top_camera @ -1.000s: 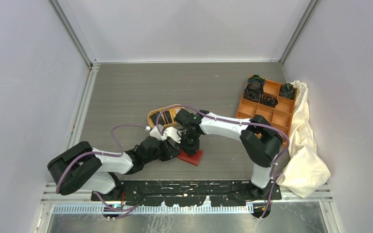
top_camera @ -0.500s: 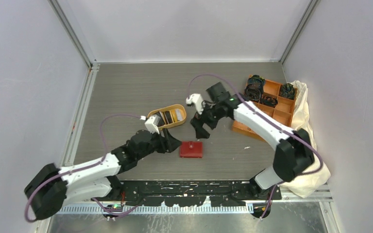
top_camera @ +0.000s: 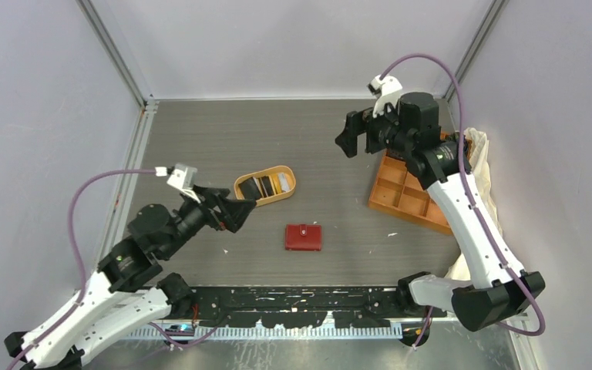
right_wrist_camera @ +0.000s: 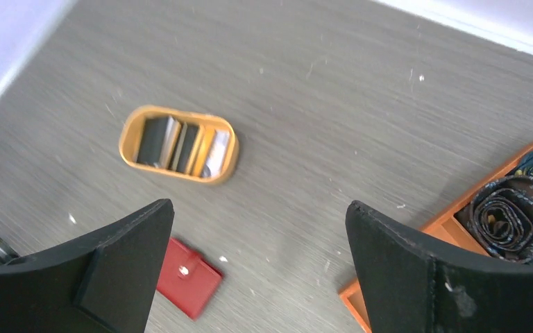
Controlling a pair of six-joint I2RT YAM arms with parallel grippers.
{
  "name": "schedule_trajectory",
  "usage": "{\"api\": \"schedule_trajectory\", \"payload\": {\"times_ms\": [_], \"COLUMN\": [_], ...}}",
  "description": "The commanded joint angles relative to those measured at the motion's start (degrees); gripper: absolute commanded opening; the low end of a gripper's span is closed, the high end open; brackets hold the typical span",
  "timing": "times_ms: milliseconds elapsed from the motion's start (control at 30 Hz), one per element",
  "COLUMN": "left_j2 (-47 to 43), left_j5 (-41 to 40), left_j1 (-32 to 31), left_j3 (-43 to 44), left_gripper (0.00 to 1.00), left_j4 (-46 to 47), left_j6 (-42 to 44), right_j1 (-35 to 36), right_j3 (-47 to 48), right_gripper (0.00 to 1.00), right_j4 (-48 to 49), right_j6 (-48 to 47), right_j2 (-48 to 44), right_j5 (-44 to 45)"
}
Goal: Put the credit cards into the card holder
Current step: Reset both arms
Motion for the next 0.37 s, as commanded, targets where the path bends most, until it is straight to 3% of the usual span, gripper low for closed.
{"api": "schedule_trajectory", "payload": {"times_ms": [0, 333], "left_j2": [1.03, 5.07], "left_j5": [-1.28, 2.17], "left_j1": [0.22, 0.22], "left_j3": [10.07, 15.53], "left_gripper": [1.0, 1.0], "left_j4": [-11.26, -14.94], "left_j6": [6.24, 8.08], "right_j1": [-0.09, -1.57], "right_j3": [7.08, 9.03], "right_gripper": [0.99, 0.99], "right_j4": [2.04, -0.62], "right_j6": [14.44, 13.62], "right_j2": [-1.93, -4.28], "right_j5": [5.78, 2.83]}}
